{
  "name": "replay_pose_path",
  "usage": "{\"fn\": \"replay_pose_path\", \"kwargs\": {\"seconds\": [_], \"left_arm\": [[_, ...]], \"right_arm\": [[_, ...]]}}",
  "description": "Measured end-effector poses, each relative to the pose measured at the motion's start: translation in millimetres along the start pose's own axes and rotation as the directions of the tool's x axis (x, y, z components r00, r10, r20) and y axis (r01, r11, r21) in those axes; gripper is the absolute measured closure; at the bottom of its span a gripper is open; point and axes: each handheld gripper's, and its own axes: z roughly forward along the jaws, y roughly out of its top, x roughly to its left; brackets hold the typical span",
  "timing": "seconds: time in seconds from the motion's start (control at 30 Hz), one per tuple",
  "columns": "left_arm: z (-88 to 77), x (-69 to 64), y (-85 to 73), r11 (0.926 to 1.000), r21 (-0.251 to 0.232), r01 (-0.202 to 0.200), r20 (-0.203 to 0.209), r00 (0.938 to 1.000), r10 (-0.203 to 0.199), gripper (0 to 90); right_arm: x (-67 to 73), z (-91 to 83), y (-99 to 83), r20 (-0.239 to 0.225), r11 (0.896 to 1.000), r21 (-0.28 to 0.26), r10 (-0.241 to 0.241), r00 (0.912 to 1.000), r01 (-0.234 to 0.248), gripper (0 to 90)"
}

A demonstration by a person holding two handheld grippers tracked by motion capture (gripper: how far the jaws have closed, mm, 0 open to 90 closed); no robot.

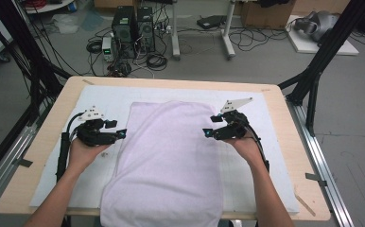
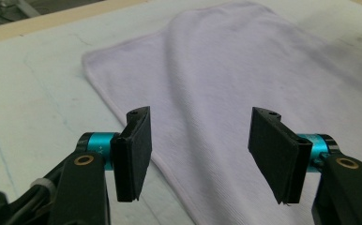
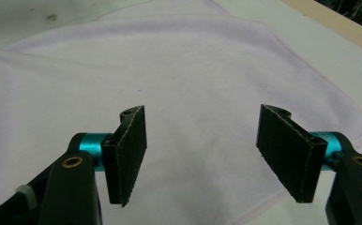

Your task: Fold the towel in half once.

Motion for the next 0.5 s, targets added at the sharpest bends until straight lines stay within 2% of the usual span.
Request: {"fn": "replay_pose_path", "kwargs": {"seconds": [0.2, 0.27, 0.37, 0.5], "left_arm": [[23.9, 11.0, 8.1, 0.9999, 0.014, 0.003, -0.051, 0.9987, -0.002, 49.5], [33.6, 16.4, 9.5, 0.9992, 0.038, 0.008, -0.065, 0.9979, -0.005, 51.8], [49.2, 23.2, 7.7, 0.9971, 0.068, 0.034, -0.085, 0.9960, -0.028, 54.1], [66.9, 26.9, 0.3, 0.9949, 0.099, 0.019, -0.109, 0.9940, -0.008, 58.2]], "right_arm": [[-24.4, 13.1, -12.1, 0.027, 0.997, 0.036, 0.067, 0.9974, -0.068, 40.2], [-30.5, 16.9, -15.9, 0.052, 0.996, 0.043, 0.077, 0.9957, -0.079, 41.5], [-41.1, 23.8, -22.2, 0.093, 0.991, 0.037, 0.121, 0.9883, -0.125, 44.3], [-47.4, 36.4, -29.5, 0.122, 0.986, 0.082, 0.135, 0.9833, -0.146, 46.8]]}}
